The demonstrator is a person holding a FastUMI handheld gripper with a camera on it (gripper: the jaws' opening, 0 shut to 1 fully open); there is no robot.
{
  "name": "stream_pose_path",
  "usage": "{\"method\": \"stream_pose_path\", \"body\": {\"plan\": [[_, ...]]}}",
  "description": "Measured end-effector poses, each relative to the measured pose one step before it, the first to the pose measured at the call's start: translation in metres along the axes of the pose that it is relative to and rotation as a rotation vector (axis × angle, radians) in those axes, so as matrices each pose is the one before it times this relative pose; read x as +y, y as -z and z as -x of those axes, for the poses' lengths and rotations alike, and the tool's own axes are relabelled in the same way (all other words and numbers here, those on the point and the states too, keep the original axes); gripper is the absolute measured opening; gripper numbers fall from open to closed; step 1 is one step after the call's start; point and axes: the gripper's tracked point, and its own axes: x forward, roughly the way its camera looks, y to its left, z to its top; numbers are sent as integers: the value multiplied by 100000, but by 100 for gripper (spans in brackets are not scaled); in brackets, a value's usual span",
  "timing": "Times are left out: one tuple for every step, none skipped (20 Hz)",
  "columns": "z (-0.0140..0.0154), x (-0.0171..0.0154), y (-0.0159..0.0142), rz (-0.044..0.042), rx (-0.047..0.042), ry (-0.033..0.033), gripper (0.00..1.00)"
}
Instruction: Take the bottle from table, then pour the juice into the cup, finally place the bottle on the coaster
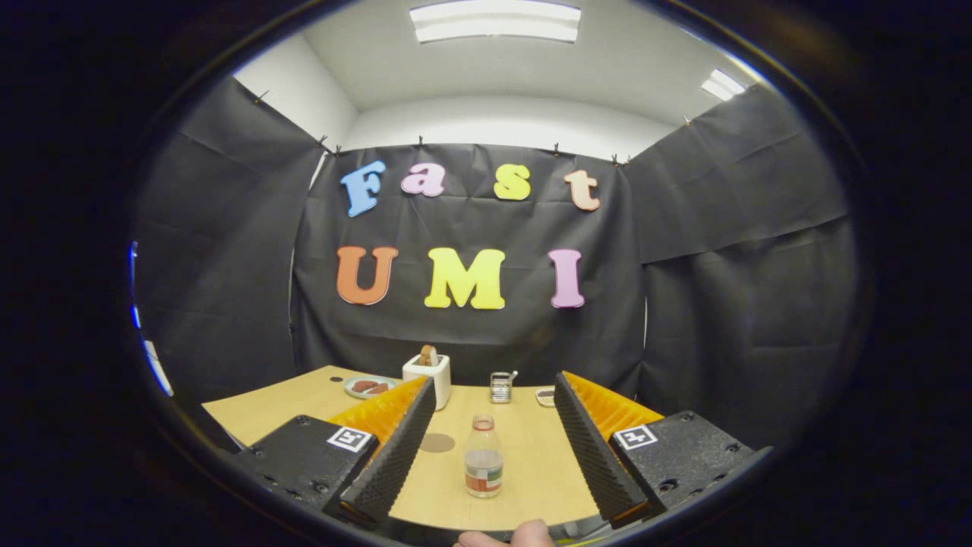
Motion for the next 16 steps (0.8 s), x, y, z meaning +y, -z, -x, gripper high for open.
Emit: {"method": "stream_pose_path", "body": {"plan": [[-177, -58, 894, 39, 1114, 79, 100], [-173, 88, 1054, -47, 1213, -762, 100], [-132, -42, 905, -71, 1440, -501, 100], [-264, -110, 780, -543, 1104, -203, 100], [-281, 11, 778, -853, 1400, -340, 100], [-259, 49, 946, -1206, 1180, -342, 100], [-378, 20, 811, -1083, 1099, 28, 100], [-444, -13, 1028, -410, 1560, -125, 100], [-397, 133, 949, -167, 1515, -428, 100], [-409, 267, 773, -167, 1065, -943, 100], [-459, 275, 689, 214, 937, -1069, 100], [-524, 142, 770, 794, 1064, -498, 100], [-651, -194, 891, 1043, 842, 330, 100], [-547, -226, 698, 611, 1046, 405, 100], [-603, 12, 826, 553, 924, 307, 100], [-648, -37, 978, 594, 1448, 381, 100]]}}
